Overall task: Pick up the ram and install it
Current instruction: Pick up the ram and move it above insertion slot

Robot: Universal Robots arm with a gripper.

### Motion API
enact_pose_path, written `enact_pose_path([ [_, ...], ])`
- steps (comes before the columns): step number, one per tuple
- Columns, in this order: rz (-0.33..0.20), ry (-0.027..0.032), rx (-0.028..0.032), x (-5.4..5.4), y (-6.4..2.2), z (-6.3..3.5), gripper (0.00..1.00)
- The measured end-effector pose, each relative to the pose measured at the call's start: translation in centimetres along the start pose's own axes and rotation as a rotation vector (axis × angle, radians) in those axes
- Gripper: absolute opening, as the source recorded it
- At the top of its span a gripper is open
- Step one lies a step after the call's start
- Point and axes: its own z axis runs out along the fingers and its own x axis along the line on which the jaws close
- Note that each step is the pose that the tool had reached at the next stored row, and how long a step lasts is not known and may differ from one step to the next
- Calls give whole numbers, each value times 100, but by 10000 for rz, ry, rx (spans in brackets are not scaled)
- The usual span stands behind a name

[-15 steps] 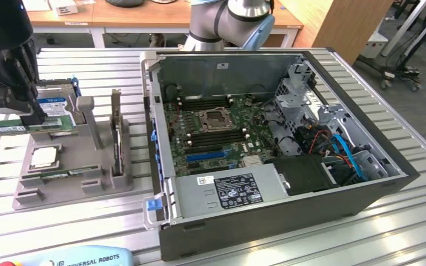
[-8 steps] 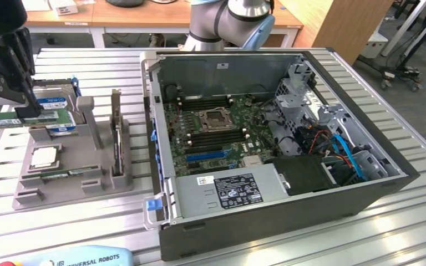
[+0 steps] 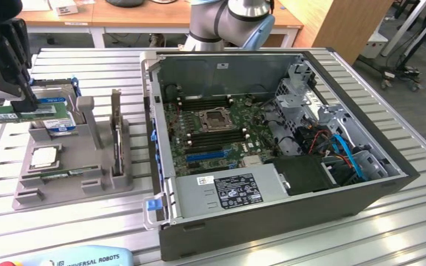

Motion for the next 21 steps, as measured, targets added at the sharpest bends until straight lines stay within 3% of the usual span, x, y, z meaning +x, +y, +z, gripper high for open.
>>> enact_pose_path([
  [5,-4,-22,-1,0,-1,-8,11],
  [6,-6,-47,2,0,-1,-12,11],
  [7,-11,-179,28,0,-1,-36,11],
  [8,-12,-200,29,0,-4,-55,11],
  [15,-11,-200,29,-1,-142,-64,11],
  [21,-14,-203,29,-2,-311,-70,11],
])
